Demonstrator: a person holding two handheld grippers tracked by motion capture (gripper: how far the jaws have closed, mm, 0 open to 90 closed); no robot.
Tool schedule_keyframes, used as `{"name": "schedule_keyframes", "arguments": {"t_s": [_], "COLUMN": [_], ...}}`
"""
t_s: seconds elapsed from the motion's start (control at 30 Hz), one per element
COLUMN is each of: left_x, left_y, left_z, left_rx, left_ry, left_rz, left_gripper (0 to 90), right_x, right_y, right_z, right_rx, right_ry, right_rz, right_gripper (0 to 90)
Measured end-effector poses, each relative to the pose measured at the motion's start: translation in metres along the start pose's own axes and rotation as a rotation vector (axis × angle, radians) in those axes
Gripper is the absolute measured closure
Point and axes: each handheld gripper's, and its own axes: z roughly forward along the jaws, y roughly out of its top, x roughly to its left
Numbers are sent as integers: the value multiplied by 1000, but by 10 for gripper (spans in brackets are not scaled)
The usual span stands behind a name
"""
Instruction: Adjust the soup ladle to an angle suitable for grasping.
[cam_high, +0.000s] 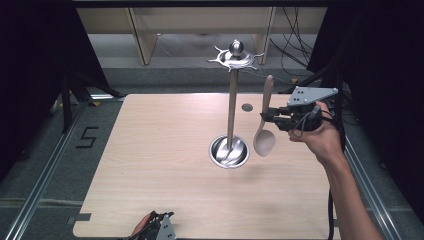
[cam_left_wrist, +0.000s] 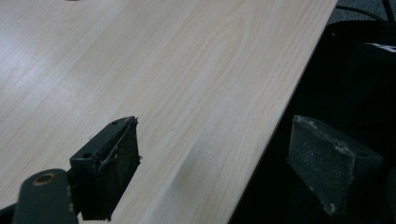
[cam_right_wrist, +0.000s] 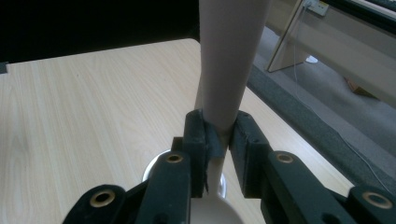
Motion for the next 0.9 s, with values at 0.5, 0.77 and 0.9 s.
{"name": "schedule_keyframes", "arguments": {"t_s": [0.5,0.77,0.9], "left_x": [0,0,0], "left_y": [0,0,0], "left_z": [-1,0,-1], "left_rx": [2,-2,0], "left_ry": [11,14,21], "left_rz": [5,1,9], "left_gripper": [158,158,158], "right_x": [-5,-6,-7], "right_y": [14,17,19], "right_z": [7,11,13], "right_rx": [24,36,40], "right_ry": [7,11,7], "right_rz": [20,22,23], "right_gripper": [775,775,775]}}
